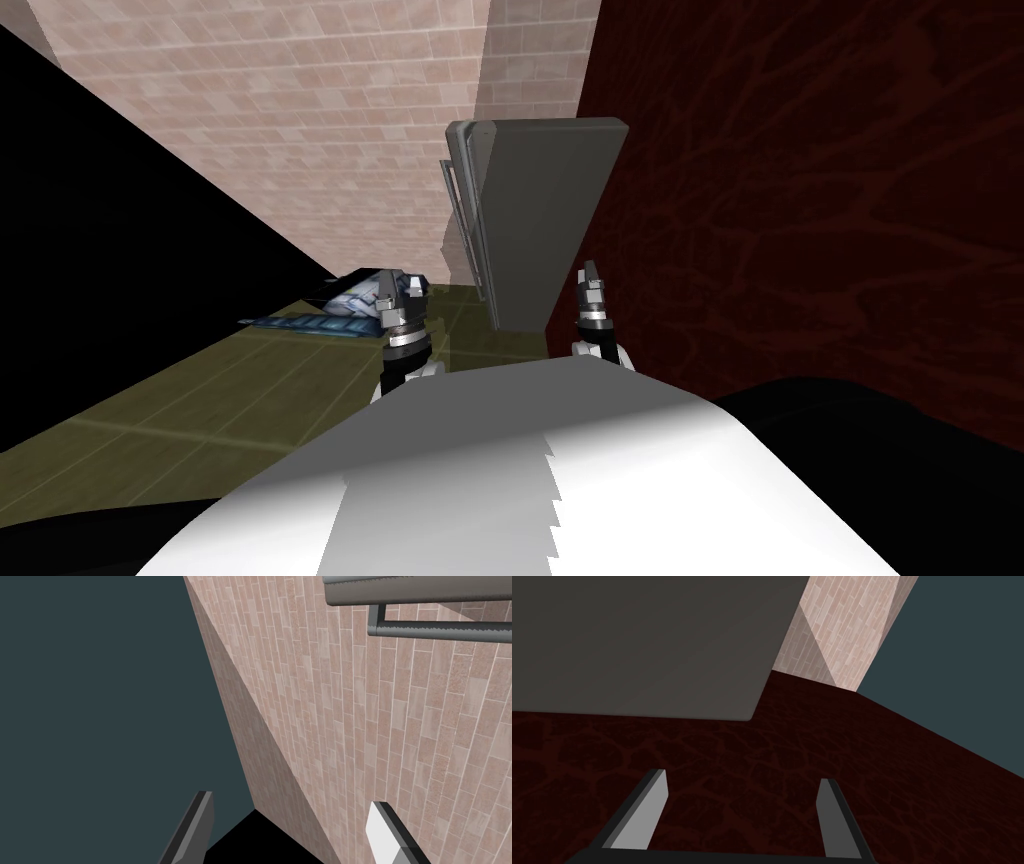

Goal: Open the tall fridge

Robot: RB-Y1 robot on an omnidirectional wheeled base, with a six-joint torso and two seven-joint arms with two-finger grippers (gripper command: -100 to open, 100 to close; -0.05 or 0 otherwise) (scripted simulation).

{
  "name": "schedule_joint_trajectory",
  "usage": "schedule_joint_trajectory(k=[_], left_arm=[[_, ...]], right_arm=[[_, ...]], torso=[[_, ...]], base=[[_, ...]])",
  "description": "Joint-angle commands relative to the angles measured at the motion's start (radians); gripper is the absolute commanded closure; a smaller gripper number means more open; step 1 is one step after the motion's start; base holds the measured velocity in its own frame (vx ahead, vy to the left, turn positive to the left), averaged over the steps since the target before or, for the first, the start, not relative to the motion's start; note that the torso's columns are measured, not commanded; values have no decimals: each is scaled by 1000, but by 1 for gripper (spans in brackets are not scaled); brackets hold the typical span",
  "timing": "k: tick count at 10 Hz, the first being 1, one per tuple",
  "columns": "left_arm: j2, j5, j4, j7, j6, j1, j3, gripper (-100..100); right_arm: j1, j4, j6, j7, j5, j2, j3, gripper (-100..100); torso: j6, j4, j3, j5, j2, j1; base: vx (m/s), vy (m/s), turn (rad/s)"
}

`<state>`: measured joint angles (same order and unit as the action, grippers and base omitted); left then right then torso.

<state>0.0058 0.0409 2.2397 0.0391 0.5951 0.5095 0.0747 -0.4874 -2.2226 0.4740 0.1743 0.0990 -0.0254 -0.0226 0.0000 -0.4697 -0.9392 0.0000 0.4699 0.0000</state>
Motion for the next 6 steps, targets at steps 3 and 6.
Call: schedule_joint_trajectory(k=[3, 6], left_arm=[[0, 0, 0, 0, 0, 0, 0, 0], [0, 0, 0, 0, 0, 0, 0, 0]], right_arm=[[-1, 6, -11, 3, 19, -28, -2, -100], [-7, 28, -52, 17, 92, -77, -9, -100]], torso=[[0, -221, -443, 0, 221, 0], [0, -267, -536, 0, 266, 1]], base=[[4, 4, 17], [27, 33, 121]])
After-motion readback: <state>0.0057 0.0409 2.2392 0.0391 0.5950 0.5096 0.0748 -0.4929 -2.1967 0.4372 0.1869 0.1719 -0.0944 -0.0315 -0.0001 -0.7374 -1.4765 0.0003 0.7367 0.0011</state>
